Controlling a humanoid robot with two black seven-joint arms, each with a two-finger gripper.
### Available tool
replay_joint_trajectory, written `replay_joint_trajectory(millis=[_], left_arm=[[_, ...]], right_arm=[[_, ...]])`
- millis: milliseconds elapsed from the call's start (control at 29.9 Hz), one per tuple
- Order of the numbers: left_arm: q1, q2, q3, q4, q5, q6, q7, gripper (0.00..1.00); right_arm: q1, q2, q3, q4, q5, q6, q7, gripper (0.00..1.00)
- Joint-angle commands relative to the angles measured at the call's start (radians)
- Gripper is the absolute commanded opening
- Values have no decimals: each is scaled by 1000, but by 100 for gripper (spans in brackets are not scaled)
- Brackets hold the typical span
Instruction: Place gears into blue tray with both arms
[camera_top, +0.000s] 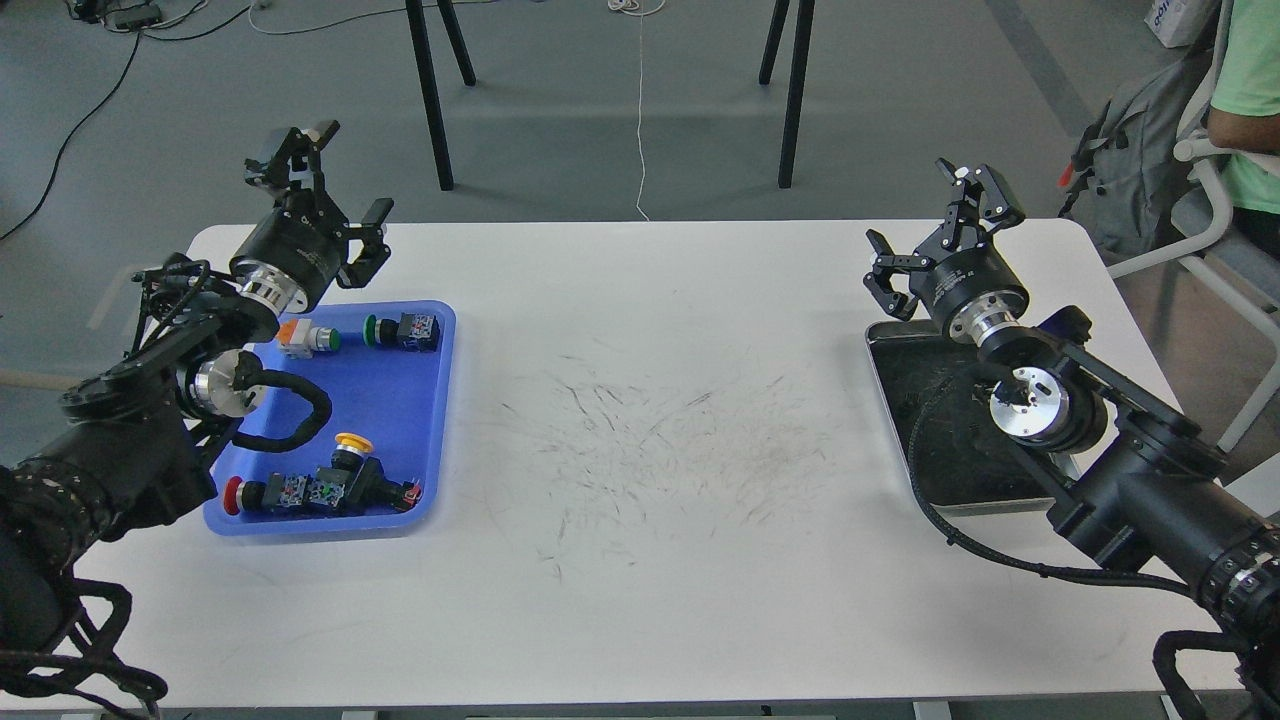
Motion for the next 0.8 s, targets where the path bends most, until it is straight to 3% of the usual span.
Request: replay_joint_trajectory(millis=[0, 100, 167, 769], left_arm=[[6, 5, 10, -8, 7, 2, 0, 100], [2, 8, 13, -5, 33, -35, 0, 100], [5, 7, 1, -5, 22, -116, 0, 100], [-8, 36, 19, 2, 25, -118, 0, 100]], right_arm=[[1, 2, -1, 0, 0, 0, -1, 99], [1, 8, -2, 0, -2, -1, 0, 99], [-1, 8, -2, 0, -2, -1, 0, 99], [5, 2, -5, 9, 3, 2, -9, 99]])
